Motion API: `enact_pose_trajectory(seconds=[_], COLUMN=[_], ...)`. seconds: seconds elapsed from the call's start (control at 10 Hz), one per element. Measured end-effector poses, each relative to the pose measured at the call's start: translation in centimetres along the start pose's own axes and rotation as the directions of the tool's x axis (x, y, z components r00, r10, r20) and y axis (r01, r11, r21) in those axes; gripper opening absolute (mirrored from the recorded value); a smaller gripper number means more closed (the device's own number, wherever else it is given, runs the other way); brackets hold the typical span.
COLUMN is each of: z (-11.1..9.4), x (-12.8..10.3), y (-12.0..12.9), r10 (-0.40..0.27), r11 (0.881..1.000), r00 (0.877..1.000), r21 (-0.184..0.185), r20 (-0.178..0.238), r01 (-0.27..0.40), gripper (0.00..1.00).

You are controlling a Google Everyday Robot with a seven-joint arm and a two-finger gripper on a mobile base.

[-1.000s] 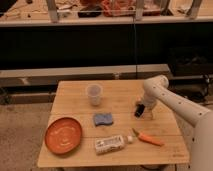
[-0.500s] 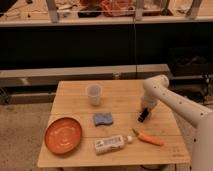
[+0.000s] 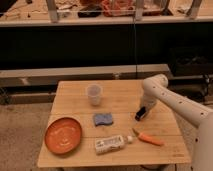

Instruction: Place the eraser on the white sponge

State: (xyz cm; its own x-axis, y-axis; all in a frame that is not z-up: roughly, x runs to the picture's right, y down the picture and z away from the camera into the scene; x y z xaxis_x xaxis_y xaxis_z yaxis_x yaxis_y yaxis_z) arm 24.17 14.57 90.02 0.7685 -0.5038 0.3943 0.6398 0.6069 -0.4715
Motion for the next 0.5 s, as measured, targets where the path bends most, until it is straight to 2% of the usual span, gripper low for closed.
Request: enact_pose_trajectory(seconds=[0.2,0.5], z=[-0.8,-1.7], x=[-1.4,-2.1], y=[-0.6,-0.5], r10=[-0.025,-0.057], r11=[1.000,0.998], r00=[1.000,0.998], r21=[-0.001,-0.008], r20=[-0.009,-0.024], r01=[0.025,0.057], gripper=[0.01,0.01])
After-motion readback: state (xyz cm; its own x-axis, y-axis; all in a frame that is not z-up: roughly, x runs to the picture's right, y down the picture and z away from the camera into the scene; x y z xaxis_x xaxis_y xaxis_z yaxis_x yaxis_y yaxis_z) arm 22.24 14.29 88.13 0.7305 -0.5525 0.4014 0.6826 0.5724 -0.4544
